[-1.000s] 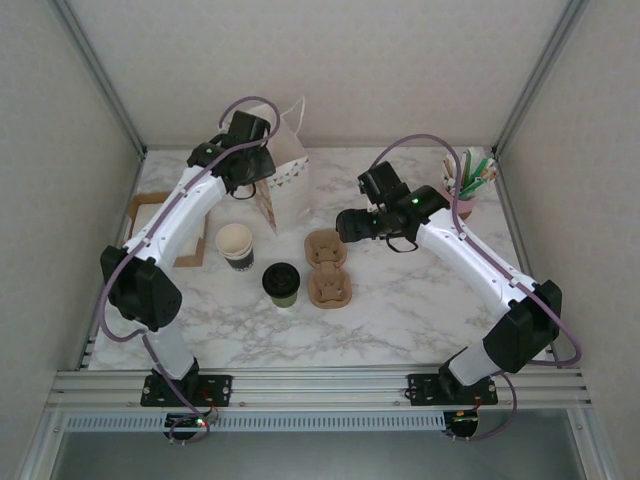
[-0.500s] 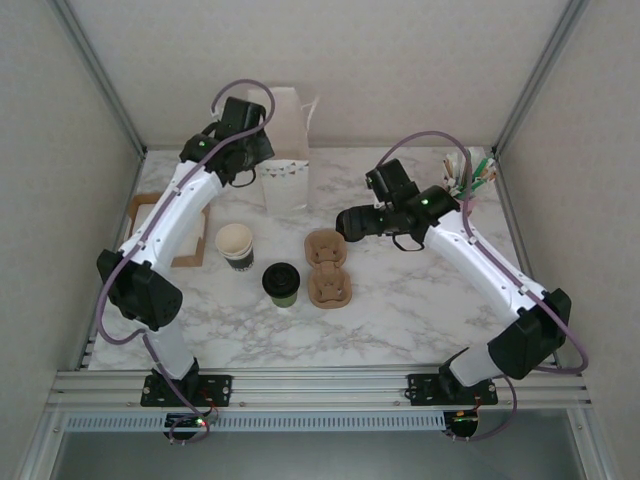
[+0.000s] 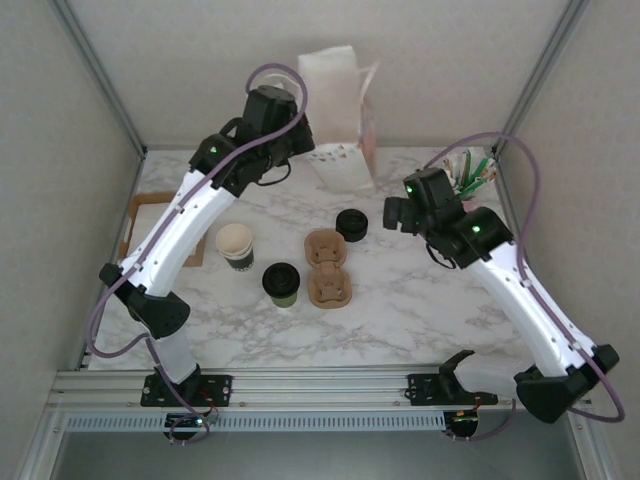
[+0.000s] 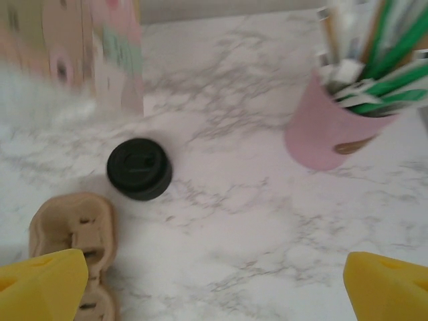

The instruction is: Pack the takeout coffee

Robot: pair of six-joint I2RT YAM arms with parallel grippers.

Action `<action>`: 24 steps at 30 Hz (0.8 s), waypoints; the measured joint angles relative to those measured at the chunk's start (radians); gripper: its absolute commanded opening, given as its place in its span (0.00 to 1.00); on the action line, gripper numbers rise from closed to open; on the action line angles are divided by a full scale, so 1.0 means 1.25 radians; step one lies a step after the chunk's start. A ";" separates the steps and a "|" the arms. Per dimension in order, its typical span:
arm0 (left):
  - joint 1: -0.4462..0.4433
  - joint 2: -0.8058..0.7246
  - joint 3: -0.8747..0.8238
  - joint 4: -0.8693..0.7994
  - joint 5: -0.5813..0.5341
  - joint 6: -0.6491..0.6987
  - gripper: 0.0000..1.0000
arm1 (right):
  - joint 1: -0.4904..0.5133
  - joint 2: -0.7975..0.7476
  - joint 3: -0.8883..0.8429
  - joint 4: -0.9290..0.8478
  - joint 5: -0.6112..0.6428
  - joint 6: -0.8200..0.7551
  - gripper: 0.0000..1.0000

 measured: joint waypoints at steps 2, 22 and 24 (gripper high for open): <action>-0.035 0.006 0.001 0.000 0.007 -0.008 0.00 | 0.000 -0.031 0.000 -0.022 0.047 0.022 0.99; -0.221 0.144 -0.093 0.069 0.012 -0.175 0.00 | -0.002 -0.217 -0.062 -0.163 0.150 0.120 0.99; -0.227 0.144 -0.112 0.073 0.008 -0.194 0.00 | -0.002 -0.216 -0.070 -0.164 0.143 0.122 0.99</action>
